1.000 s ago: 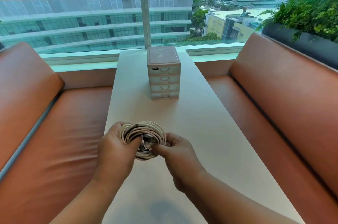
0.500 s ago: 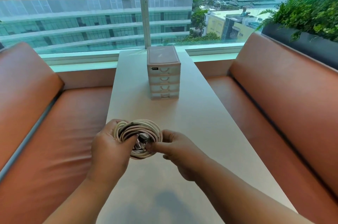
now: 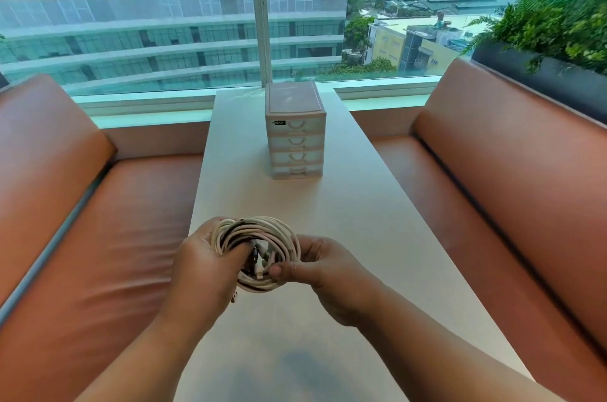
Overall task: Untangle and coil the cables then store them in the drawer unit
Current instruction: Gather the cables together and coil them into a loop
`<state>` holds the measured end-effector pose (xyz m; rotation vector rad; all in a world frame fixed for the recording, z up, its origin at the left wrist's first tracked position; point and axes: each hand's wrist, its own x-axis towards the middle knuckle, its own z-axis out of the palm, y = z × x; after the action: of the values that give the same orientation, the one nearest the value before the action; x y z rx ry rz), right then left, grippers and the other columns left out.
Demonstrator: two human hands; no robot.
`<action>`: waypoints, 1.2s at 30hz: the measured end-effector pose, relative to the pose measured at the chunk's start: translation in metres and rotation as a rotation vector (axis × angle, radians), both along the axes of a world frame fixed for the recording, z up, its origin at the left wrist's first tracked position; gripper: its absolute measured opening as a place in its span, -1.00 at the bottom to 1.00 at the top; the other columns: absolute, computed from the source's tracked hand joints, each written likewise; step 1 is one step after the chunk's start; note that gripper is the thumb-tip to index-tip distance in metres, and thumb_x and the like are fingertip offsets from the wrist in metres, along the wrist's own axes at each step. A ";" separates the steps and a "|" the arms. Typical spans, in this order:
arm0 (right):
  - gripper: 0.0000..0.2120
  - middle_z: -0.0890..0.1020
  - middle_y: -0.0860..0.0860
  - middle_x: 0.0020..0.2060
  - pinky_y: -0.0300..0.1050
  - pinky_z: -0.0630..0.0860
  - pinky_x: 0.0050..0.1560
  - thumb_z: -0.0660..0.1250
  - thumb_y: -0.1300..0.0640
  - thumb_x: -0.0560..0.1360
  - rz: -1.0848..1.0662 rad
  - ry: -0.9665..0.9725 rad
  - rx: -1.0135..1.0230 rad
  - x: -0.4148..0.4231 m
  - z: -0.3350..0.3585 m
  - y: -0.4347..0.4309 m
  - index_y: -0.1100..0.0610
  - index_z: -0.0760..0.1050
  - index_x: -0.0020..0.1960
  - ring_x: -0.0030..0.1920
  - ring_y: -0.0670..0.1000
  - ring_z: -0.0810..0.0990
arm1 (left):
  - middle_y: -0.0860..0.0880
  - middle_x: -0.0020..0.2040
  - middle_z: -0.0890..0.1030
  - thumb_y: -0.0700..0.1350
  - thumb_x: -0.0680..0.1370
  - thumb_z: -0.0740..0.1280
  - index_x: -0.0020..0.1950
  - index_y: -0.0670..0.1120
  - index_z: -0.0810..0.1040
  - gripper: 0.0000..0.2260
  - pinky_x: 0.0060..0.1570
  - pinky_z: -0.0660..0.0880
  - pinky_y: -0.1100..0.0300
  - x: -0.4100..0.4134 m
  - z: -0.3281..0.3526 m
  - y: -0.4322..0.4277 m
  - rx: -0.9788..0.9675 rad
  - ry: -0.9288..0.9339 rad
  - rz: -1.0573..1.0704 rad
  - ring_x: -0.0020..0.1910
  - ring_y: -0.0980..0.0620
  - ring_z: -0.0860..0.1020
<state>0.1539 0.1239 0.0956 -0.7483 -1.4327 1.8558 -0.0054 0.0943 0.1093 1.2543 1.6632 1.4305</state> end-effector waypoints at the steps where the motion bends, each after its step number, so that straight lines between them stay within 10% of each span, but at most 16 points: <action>1: -0.76 0.67 0.06 -0.08 -0.12 0.48 0.15 0.40 0.31 0.36 0.014 0.007 -0.003 0.001 0.000 0.000 0.13 0.65 0.00 -0.01 0.01 0.61 | 0.05 -0.45 0.57 -0.14 0.23 0.31 -0.22 -0.13 0.57 -0.83 -0.56 0.37 0.30 0.001 0.000 0.000 -0.011 -0.019 -0.014 -0.51 0.11 0.45; 12: -0.81 0.65 0.02 -0.07 0.07 0.40 0.23 0.37 0.20 0.38 0.029 -0.036 -0.048 0.001 0.002 -0.002 0.04 0.64 -0.03 0.03 0.00 0.57 | -0.08 -0.46 0.52 -0.15 0.25 0.36 -0.20 -0.19 0.55 -0.82 -0.58 0.36 0.18 -0.003 -0.005 0.003 -0.032 -0.123 -0.015 -0.52 -0.07 0.41; 16: -0.82 0.67 -0.06 -0.10 -0.21 0.42 0.05 0.38 0.21 0.44 0.013 -0.012 -0.022 -0.004 0.004 -0.005 0.02 0.63 0.00 -0.04 -0.07 0.57 | -0.10 -0.45 0.53 -0.17 0.28 0.39 -0.21 -0.15 0.54 -0.87 -0.62 0.36 0.17 -0.007 -0.005 0.005 -0.016 -0.106 0.037 -0.53 -0.08 0.41; 27: -0.74 0.64 -0.01 -0.01 0.19 0.28 0.34 0.35 0.12 0.42 0.072 -0.001 -0.101 -0.001 0.000 -0.002 -0.01 0.60 0.09 0.09 0.03 0.54 | -0.17 -0.47 0.53 -0.13 0.29 0.35 -0.16 -0.21 0.53 -0.81 -0.64 0.34 0.22 -0.002 -0.005 0.004 -0.093 -0.295 -0.103 -0.54 -0.20 0.44; 31: -0.71 0.64 -0.02 0.02 -0.12 0.43 0.14 0.30 0.17 0.50 0.039 0.043 -0.025 -0.004 0.005 -0.003 0.07 0.53 0.22 0.05 -0.04 0.57 | -0.16 -0.45 0.54 -0.10 0.29 0.36 -0.15 -0.21 0.53 -0.78 -0.63 0.36 0.19 0.002 -0.010 0.004 -0.101 -0.285 -0.080 -0.51 -0.24 0.44; 36: -0.65 0.63 0.08 0.03 -0.03 0.44 0.10 0.26 0.25 0.42 -0.034 0.059 -0.031 -0.007 -0.001 -0.004 0.14 0.55 0.19 0.04 0.02 0.57 | -0.17 -0.42 0.53 -0.11 0.26 0.36 -0.17 -0.19 0.55 -0.78 -0.58 0.39 0.12 0.005 -0.015 0.003 -0.081 -0.180 -0.038 -0.49 -0.21 0.46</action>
<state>0.1467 0.1197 0.0941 -0.7227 -1.3490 1.8621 -0.0006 0.0972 0.0941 1.0737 1.5519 1.3952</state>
